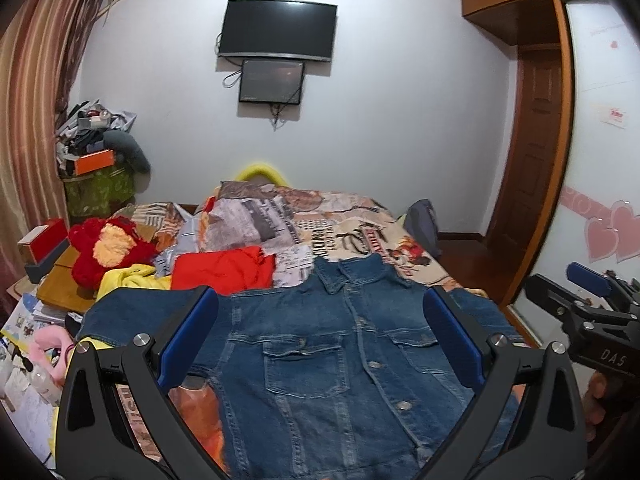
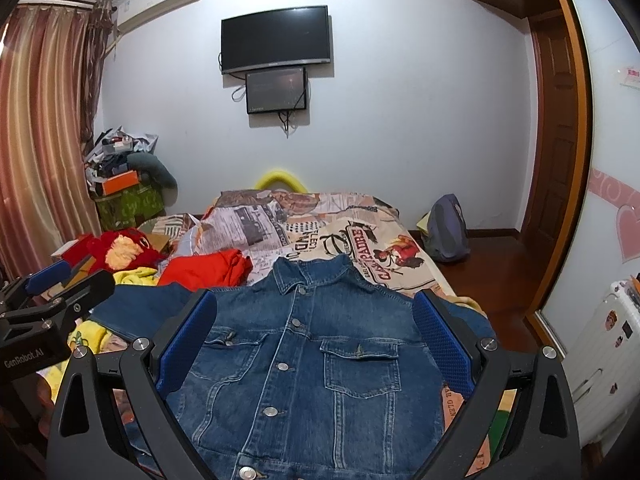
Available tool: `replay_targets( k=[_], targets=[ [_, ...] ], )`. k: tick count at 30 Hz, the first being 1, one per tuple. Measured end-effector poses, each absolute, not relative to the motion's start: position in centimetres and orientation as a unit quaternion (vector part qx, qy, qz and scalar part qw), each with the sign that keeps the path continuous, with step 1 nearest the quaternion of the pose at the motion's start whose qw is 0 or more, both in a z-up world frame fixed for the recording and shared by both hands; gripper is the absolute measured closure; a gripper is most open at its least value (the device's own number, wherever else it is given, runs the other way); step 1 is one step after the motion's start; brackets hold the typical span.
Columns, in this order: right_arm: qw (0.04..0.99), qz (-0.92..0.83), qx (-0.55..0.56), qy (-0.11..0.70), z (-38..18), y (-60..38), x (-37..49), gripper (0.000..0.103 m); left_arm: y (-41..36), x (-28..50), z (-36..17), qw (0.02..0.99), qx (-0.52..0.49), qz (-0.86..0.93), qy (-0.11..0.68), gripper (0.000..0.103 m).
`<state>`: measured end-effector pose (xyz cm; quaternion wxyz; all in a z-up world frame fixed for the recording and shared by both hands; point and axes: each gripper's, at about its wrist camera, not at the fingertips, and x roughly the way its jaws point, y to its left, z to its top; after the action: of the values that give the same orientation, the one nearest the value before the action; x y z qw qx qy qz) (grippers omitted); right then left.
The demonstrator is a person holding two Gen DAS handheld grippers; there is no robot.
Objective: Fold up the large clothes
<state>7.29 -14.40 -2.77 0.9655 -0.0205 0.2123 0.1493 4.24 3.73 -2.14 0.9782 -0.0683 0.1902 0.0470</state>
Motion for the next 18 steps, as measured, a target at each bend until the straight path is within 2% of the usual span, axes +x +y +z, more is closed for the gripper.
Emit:
replay_targets(
  k=[14,18],
  targets=[
    [0.948,0.122,-0.032,0.291,-6.3,-12.9,14.2,0.005,14.1,8.9,-5.3,0.955,-0.045,0.190,0.223,0.000],
    [0.940,0.116,-0.027,0.321,-7.7,-12.6,15.8,0.005,18.2,10.4,-7.7,0.939,-0.049,0.237,0.244,0.000]
  ],
)
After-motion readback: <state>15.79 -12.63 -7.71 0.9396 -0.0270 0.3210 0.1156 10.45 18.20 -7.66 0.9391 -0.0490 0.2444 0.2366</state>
